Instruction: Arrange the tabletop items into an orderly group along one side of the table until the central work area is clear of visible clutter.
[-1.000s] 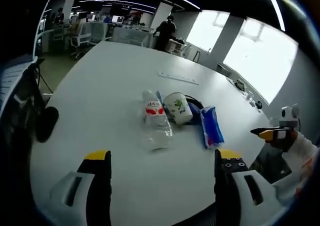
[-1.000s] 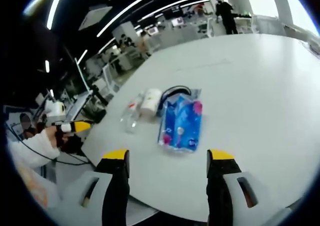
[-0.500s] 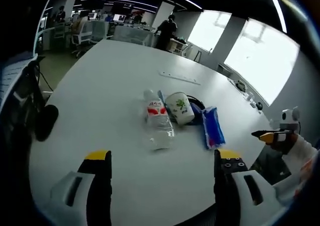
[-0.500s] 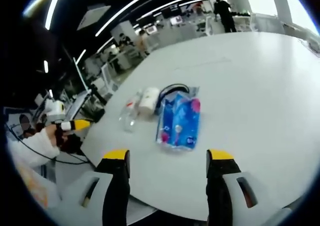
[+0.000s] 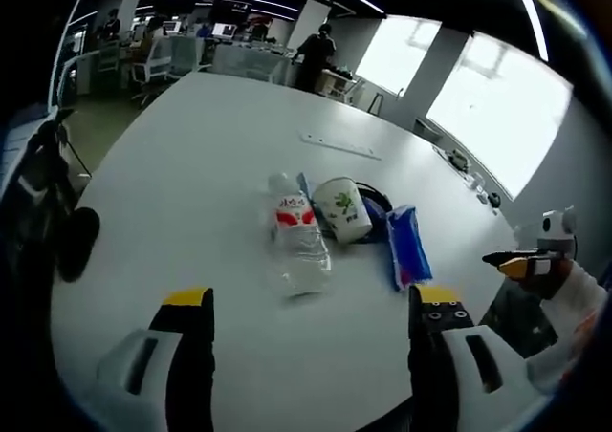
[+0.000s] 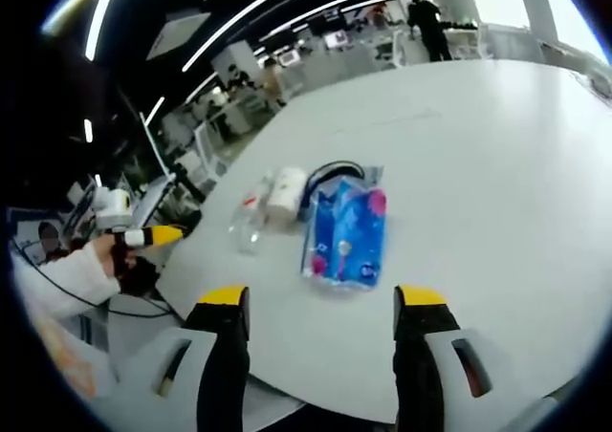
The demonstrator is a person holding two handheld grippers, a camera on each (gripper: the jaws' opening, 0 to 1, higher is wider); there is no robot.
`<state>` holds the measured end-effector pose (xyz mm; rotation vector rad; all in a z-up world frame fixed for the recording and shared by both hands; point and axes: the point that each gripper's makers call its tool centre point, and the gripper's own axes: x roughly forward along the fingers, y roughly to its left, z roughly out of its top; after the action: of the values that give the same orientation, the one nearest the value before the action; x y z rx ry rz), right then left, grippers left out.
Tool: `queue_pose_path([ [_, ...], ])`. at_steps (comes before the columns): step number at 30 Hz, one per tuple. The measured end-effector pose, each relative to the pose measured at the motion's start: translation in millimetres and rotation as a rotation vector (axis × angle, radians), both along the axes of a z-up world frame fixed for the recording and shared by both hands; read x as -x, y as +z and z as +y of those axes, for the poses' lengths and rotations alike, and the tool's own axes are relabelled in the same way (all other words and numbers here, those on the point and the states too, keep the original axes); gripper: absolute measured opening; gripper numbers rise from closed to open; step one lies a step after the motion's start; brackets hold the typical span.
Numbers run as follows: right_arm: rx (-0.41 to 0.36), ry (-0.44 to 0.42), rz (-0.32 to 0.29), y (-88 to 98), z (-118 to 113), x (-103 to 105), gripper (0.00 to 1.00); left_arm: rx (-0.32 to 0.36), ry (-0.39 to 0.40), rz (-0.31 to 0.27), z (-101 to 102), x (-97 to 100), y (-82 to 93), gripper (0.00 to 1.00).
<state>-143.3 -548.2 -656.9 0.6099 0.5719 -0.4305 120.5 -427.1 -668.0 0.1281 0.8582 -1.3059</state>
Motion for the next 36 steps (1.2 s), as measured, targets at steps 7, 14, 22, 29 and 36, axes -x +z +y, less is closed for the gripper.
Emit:
queue_pose_path([
  [7,-0.004,0.0,0.004,-1.2,0,2,0.59,-0.011,-0.021,0.008,-13,1.4,-4.9,0.85],
  [14,-0.011,0.009,0.008,-3.2,5,6,0.58,-0.03,-0.029,0.015,-25,0.6,-11.9,0.84],
  [22,-0.033,0.006,-0.006,-4.0,8,7,0.57,-0.067,-0.047,0.023,-43,3.4,-26.4,0.82],
  [29,-0.037,0.01,-0.001,-3.8,9,9,0.57,-0.089,-0.06,0.031,-61,5.8,-34.0,0.81],
  [36,-0.043,0.006,0.003,-6.0,7,10,0.57,-0.118,-0.036,0.052,-79,5.9,-50.0,0.75],
])
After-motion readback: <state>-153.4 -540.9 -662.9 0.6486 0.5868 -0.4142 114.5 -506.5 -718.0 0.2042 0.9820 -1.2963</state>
